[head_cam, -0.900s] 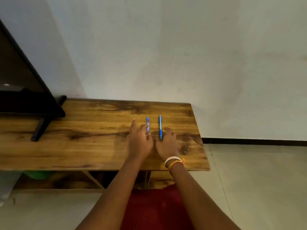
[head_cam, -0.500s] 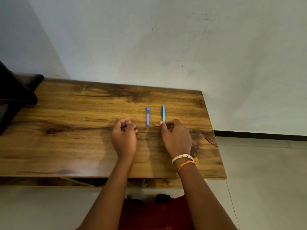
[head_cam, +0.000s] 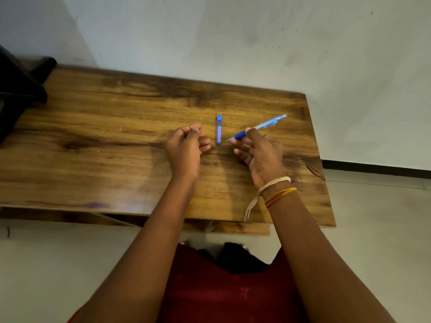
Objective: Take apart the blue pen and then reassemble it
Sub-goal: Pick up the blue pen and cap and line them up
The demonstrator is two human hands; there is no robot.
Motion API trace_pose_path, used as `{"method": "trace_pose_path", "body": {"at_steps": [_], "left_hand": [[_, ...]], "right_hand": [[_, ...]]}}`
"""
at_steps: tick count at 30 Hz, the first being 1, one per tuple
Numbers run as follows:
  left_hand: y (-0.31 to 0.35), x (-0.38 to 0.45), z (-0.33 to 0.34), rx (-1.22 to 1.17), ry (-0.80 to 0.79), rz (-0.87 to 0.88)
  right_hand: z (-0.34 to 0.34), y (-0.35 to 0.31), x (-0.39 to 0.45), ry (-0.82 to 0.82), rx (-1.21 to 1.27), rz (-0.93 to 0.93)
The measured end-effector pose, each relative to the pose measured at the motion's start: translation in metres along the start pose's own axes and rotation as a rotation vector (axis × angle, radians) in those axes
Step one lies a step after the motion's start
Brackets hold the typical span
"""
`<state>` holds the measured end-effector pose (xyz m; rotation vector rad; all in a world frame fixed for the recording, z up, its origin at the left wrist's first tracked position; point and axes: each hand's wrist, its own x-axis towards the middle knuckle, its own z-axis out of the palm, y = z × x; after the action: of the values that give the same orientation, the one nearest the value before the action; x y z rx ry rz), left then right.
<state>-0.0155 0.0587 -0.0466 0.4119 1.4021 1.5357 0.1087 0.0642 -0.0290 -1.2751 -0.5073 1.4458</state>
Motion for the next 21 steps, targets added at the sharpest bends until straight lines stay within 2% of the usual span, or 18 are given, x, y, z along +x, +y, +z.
{"method": "trace_pose_path", "body": {"at_steps": [4,6,10,14,17,19,21], "left_hand": [[0.002,-0.005,0.003,-0.019,-0.042,-0.025],[0.002,-0.011,0.006,-0.044,-0.053,-0.062],[0.001,-0.021,0.015,-0.026,-0.129,-0.122],[0.001,-0.027,0.021,-0.012,-0.251,-0.177],[0.002,-0.023,0.019,-0.004,-0.201,-0.161],[0.005,-0.019,0.016,-0.013,-0.181,-0.142],[0.007,-0.017,0.013,-0.015,-0.175,-0.124]], "right_hand": [[0.001,0.005,-0.005,-0.132,0.135,0.041],[0.000,0.005,-0.006,-0.137,0.159,0.046],[-0.006,0.002,-0.004,-0.116,0.134,0.029],[-0.005,0.003,-0.007,-0.268,0.012,0.048],[-0.006,0.001,-0.003,-0.194,0.059,0.107],[-0.011,-0.001,0.002,-0.115,0.135,0.078],[-0.013,0.000,0.003,-0.110,0.143,0.027]]}}
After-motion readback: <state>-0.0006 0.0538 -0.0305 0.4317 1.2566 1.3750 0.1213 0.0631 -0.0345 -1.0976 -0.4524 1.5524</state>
